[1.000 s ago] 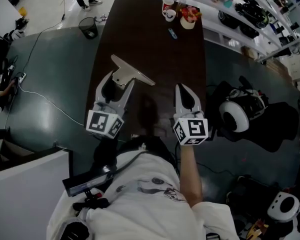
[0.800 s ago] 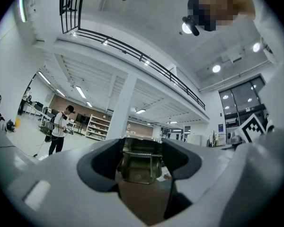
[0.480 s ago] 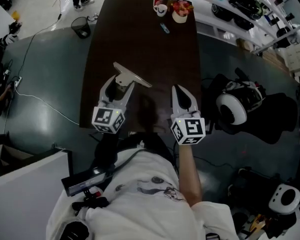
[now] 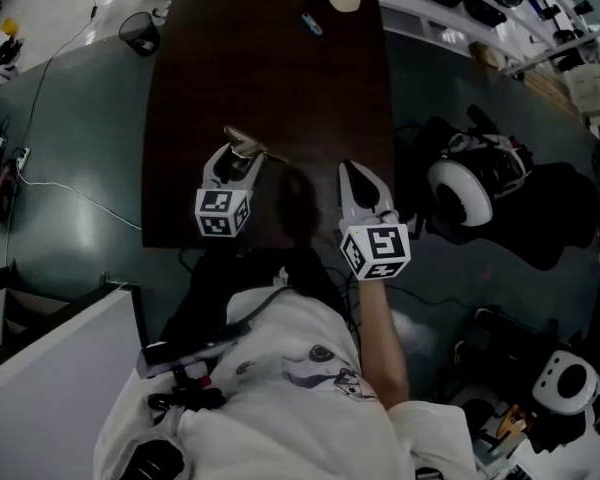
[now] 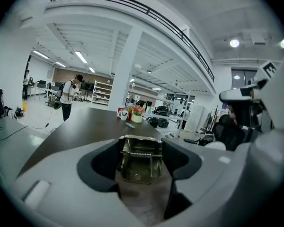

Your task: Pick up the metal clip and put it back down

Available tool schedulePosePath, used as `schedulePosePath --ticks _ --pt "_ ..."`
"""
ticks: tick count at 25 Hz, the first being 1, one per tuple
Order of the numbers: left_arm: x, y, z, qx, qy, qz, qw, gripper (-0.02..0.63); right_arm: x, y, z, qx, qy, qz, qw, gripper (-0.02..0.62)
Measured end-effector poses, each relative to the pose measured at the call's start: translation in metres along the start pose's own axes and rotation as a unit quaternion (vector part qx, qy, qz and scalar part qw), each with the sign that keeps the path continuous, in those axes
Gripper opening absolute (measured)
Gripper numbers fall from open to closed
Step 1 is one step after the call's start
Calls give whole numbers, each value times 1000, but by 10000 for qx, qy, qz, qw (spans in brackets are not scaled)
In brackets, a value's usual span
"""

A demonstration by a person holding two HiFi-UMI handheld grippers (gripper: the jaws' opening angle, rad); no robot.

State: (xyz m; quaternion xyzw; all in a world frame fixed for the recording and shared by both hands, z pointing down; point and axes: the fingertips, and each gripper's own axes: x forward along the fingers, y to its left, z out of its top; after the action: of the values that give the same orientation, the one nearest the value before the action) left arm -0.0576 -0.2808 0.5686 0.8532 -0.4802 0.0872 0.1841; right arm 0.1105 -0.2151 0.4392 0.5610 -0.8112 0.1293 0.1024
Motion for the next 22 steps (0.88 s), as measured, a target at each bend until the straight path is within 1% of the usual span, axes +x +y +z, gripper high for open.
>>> schedulePosePath --ticks 6,9,14,18,22 --pt "28 8 -40 159 584 47 9982 272 10 -6 -21 63 340 107 9993 2" --pt "43 17 -55 194 786 90 9967 272 15 -9 -26 80 452 112 9989 2" --pt "65 28 -79 371 1231 166 9916 272 16 -16 -33 141 610 64 9980 2" --pt "71 36 -94 427 1449 260 9882 272 17 -20 -39 189 708 45 9973 2" --pt "76 39 -111 598 1634 261 9844 272 18 -25 -42 238 773 31 9967 2"
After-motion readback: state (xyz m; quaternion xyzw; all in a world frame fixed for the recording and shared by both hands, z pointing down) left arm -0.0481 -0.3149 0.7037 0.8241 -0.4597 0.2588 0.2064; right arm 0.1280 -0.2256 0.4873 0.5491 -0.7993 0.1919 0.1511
